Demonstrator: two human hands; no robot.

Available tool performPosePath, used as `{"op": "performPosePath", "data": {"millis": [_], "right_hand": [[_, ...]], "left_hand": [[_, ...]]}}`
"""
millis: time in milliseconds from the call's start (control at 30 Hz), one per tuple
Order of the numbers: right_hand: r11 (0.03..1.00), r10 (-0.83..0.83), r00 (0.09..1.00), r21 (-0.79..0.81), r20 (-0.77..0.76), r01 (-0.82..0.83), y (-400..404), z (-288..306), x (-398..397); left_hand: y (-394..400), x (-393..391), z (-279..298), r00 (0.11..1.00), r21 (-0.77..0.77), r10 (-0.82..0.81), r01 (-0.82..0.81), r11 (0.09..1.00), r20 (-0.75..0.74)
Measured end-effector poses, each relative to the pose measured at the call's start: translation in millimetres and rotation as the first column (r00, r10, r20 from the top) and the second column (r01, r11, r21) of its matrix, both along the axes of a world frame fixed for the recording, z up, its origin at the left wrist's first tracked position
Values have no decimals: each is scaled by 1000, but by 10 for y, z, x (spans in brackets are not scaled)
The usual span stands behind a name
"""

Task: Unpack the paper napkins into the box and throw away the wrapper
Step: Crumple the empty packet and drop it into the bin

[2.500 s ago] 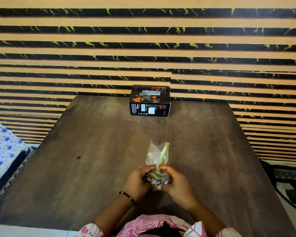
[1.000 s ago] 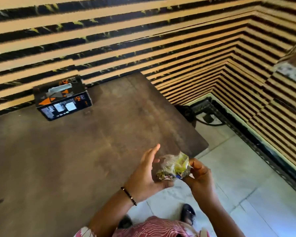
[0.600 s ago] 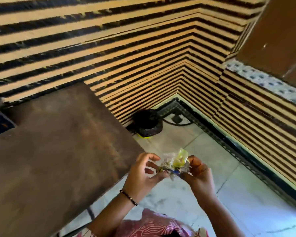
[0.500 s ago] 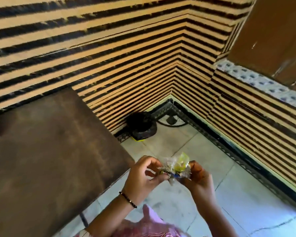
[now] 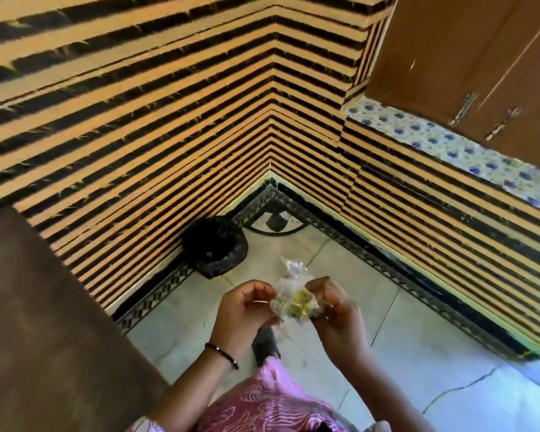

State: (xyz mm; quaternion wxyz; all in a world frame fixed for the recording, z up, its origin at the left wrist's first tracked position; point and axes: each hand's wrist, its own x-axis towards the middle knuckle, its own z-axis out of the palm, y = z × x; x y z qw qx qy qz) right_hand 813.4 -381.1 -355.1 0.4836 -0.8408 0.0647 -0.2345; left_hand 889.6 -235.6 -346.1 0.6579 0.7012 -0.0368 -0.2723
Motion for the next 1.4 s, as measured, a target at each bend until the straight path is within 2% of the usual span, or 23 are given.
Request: {"op": "performPosePath", "data": {"millis": [67, 200, 300, 367, 433, 500, 633, 733, 833, 967, 1067, 1200, 1267, 1400], "right_hand": [[992, 53, 998, -109, -20, -55, -163, 70, 339], [912, 104, 971, -370, -215, -180, -343, 133, 927], [804, 68, 985, -576, -159, -148, -441, 113, 1436], [768, 93, 990, -625, -110, -141, -482, 121, 1788], [788, 129, 987, -593, -100, -163, -505, 146, 2036], [848, 180, 974, -479, -142, -226, -516, 160, 2302], [904, 254, 932, -280, -259, -324, -571, 31, 2876], [921, 281, 879, -148, -385, -359, -554, -142, 3243], [912, 322, 848, -103, -421, -398, -479, -292, 3583], [861, 423, 763, -45, -489, -507, -429, -531, 4027], [812, 474, 701, -43, -532, -582, -442, -761, 4358], [701, 552, 652, -135, -520, -701, -465, -1233, 4887], [656, 565, 643, -192, -516, -730, -449, -1537, 5139], [554, 574, 547, -203, -610, -807, -313, -2369, 5509]], "left_hand": [[-213, 362, 19, 983, -101, 61, -79, 992, -172], [-443, 1075, 88, 890, -258, 70, -205, 944, -451], [-519, 1457, 119, 831, -289, 20, -215, 933, -556], [-518, 1670, 97, 808, -264, 53, -253, 931, -587], [-475, 1829, 99, 813, -228, 76, -250, 941, -578], [-390, 1989, 77, 842, -197, 93, -229, 953, -531], [-223, 2222, -22, 876, -61, 239, -289, 955, -419], [-86, 2351, -172, 817, 11, 411, -445, 895, -405], [20, 2492, -377, 726, 78, 555, -578, 813, -406], [46, 2803, -718, 673, 193, 643, -621, 760, -366], [15, 3075, -1067, 679, 314, 684, -610, 728, -266], [-67, 3439, -1718, 733, 502, 659, -511, 698, -170], [-96, 3627, -2028, 752, 551, 631, -451, 702, -189], [-56, 3902, -2642, 801, 648, 548, -289, 705, -240]]}}
